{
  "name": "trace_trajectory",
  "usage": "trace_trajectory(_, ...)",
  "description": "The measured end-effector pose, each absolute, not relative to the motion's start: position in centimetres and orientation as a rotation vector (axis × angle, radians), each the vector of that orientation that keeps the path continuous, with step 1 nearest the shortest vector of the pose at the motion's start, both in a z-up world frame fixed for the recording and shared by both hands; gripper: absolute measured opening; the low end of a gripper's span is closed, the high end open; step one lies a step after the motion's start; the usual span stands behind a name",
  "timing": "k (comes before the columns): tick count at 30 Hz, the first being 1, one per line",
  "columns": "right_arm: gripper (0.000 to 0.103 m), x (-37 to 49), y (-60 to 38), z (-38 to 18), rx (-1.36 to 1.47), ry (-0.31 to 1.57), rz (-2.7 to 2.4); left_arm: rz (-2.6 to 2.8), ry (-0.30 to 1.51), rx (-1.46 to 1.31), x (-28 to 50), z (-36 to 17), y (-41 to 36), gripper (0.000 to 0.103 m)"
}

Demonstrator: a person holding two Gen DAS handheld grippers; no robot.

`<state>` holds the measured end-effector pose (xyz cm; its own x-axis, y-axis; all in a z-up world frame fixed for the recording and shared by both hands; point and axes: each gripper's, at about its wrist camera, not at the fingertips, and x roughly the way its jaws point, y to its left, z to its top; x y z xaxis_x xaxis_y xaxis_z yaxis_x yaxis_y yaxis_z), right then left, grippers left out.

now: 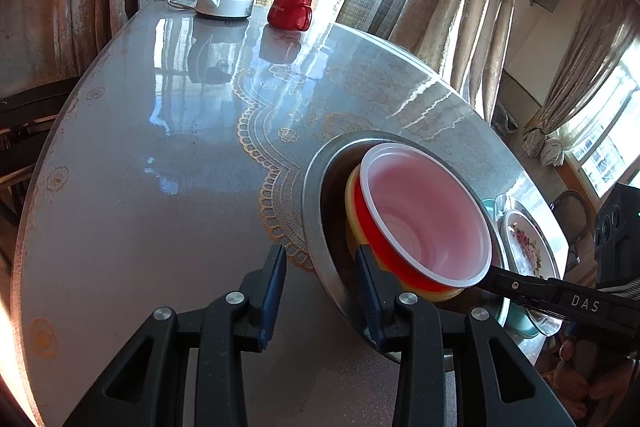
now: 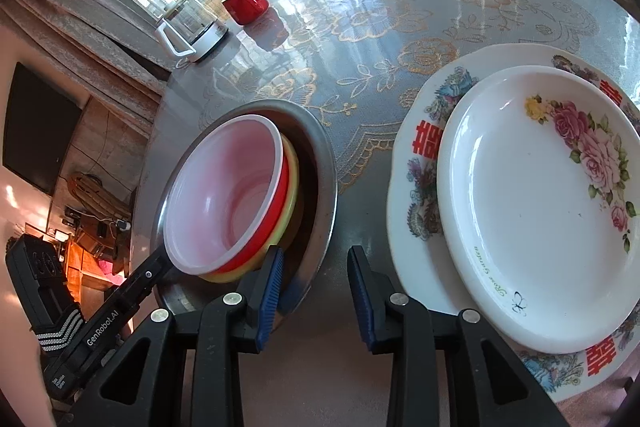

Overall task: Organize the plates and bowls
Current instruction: 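Lift the nested steel bowl with both tools over the plate stack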

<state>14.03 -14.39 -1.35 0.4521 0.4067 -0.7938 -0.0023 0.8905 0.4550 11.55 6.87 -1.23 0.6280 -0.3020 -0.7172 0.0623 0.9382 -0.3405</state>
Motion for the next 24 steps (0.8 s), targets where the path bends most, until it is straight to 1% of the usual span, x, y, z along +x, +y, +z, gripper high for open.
trace_trajectory(5,0.028,14.9,-13.2,-1.3,0.343,1.07,0.23,-0.189,0.85,-0.238,11.3,-1.0,6.3,0.037)
trace_trajectory(7,0.028,15.0,-12.5,-1.3,0.297,1.064,0.231,-0.177,0.839,-0.213,11.1,-1.0,6.1,0.036)
trace_trajectory(9,0.03,15.0,-11.9,-1.3,0.247,1.057,0.226,-0.17,0.832,-0.201,11.0,-1.0,5.9,0.036)
trace_trajectory(19,0.03,15.0,-11.5,-1.3,0.239,1.038,0.219,-0.146,0.806,-0.168,10.6,-1.1,5.7,0.036)
trace_trajectory(21,0.026,15.1,-11.1,-1.4,0.241,1.043,0.238,-0.147,0.802,-0.18,10.7,-1.1,5.8,0.039)
trace_trajectory(23,0.027,15.4,-11.1,-2.0,0.265,1.057,0.248,-0.148,0.803,-0.19,10.7,-1.2,6.0,0.04)
trace_trajectory(24,0.025,15.4,-11.2,-2.0,0.279,1.05,0.247,-0.152,0.803,-0.189,10.6,-1.2,6.0,0.04)
